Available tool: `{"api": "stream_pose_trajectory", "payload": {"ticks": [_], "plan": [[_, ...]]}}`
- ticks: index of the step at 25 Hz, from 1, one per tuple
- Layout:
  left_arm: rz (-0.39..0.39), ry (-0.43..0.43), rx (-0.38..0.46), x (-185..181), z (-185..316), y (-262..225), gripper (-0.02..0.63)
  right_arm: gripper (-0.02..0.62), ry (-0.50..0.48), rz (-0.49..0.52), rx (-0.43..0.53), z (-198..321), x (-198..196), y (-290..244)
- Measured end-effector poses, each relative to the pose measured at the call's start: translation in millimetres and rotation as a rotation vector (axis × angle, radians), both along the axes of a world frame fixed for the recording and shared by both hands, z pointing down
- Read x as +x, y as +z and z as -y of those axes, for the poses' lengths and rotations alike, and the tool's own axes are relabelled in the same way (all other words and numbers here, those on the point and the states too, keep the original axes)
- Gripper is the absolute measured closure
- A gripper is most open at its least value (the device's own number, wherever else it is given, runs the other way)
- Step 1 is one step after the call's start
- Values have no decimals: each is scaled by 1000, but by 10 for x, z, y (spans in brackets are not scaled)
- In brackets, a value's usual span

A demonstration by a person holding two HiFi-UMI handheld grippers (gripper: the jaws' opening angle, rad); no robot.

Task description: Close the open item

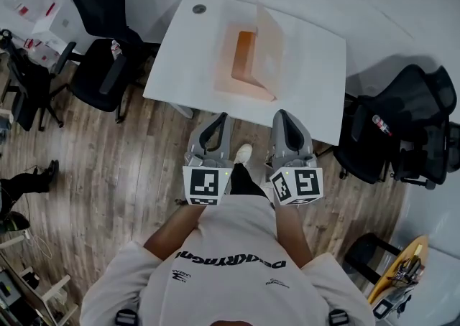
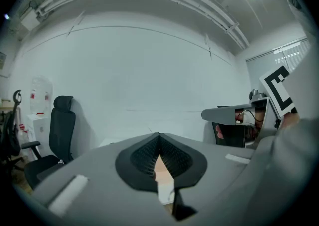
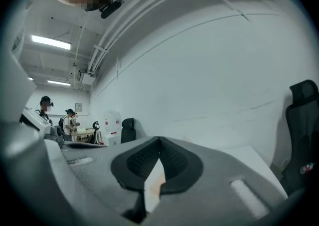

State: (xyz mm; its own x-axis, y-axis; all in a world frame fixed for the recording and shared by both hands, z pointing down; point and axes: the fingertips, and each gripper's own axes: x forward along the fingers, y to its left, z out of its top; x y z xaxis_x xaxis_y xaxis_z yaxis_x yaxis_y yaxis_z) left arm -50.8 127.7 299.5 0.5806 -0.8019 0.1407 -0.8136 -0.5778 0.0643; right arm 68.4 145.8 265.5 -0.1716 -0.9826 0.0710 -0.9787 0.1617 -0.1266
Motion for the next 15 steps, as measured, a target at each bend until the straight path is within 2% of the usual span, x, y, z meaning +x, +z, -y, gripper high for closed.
{"api": "stream_pose_trajectory", "payload": {"ticks": [6,15], "plan": [[32,-37,-3,123,394,90,601,595,-13,25,-5,425,253,106],[82,-108,-16,346,1009,116,601,595,-81,56,-21,1118,500,181]]}}
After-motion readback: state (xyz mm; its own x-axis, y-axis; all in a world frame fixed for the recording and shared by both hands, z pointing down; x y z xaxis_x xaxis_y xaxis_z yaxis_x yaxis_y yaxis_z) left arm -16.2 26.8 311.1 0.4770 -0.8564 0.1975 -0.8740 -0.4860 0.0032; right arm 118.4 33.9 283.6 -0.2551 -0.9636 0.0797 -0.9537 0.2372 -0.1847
